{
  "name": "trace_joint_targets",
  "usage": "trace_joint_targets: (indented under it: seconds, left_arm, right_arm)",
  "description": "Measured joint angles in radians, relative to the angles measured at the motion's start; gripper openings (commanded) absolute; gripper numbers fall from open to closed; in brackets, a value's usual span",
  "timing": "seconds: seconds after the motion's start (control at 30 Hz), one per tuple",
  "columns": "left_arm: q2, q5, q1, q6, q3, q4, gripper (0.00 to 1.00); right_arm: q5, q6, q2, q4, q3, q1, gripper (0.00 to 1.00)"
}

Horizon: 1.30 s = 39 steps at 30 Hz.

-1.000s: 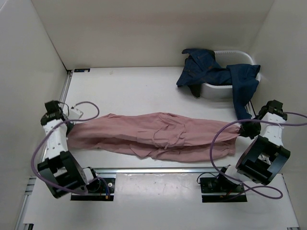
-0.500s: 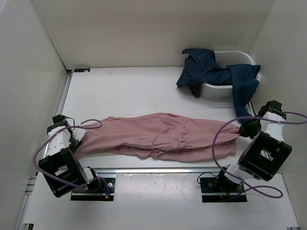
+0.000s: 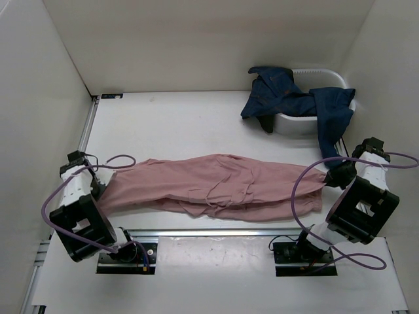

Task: Fold and stack the trousers
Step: Move the trousers to the center of the board

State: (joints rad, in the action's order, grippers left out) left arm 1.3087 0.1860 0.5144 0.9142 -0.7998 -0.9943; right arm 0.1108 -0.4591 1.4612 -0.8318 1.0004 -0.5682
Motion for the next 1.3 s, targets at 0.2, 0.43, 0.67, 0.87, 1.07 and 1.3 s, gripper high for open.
trace_joint_targets:
  seconds: [0.2,0.43,0.67,0.87,1.07,1.3]
  left_arm:
    - [0.001,-0.017,0.0,-0.022,-0.127,0.002,0.14]
    - [0.135,-0.174,-0.021,-0.095,-0.541,0.003,0.14]
    - [0.48,-0.26,-0.082,-0.226,-0.827,0.032,0.14]
    - [0.727,-0.236,-0.111,-0.32,-0.978,0.052,0.41]
    - [0.782,-0.143,-0.108,-0.354,-0.982,0.068,0.63]
    - [0.455,-0.046,-0.063,-0.295,-0.626,0.072,0.51]
  right_arm:
    - [0.013,-0.004,-0.002,-0.011,0.008,0.0,0.0]
    - [0.138,-0.036,0.034,-0.107,0.183,0.017,0.0]
    - [0.206,-0.097,0.225,-0.042,0.301,0.087,0.0]
    - [0.189,-0.146,0.359,0.005,0.371,0.132,0.54]
    - [0.153,-0.08,0.38,0.01,0.465,0.133,0.75]
    - [-0.02,0.009,0.185,-0.078,0.455,0.143,0.78]
